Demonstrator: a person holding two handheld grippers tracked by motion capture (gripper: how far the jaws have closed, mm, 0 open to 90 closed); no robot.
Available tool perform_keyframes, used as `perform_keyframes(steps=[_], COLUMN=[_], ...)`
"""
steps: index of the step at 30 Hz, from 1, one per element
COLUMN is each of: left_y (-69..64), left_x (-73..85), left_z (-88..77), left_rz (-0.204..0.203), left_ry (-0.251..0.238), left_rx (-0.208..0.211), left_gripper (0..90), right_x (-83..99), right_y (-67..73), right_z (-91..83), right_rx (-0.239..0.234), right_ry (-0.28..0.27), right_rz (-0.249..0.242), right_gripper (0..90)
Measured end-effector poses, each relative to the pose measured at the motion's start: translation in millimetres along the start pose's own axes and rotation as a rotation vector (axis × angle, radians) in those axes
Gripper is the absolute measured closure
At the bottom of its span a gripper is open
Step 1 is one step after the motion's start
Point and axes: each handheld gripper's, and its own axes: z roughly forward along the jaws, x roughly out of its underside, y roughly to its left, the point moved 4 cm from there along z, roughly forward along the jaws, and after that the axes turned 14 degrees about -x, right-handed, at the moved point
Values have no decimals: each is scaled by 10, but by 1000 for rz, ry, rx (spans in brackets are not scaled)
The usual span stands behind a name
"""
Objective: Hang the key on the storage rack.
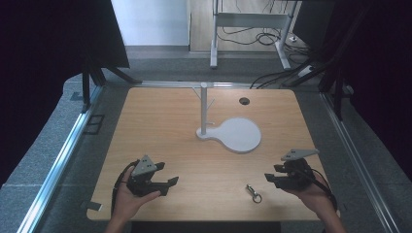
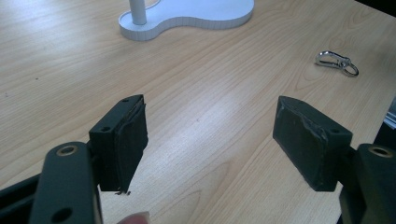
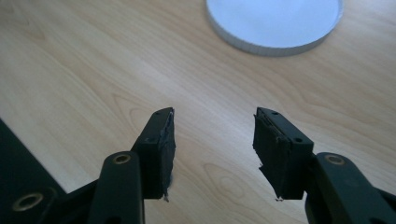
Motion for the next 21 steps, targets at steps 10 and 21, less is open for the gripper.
perform_keyframes(steps=[10, 21], left_y=[80, 78], left_x=[-25, -9], left_z=[-115, -103], left_rz=[-18, -22], left_ry=[-27, -20], left_rx=[-18, -16], left_gripper=[269, 270], right_x=[-69, 37], right_y=[130, 157], right_z=[189, 517], right_rx=[-69, -81], right_ry=[143, 247], right_rz=[-2, 22], right_gripper=[560, 622])
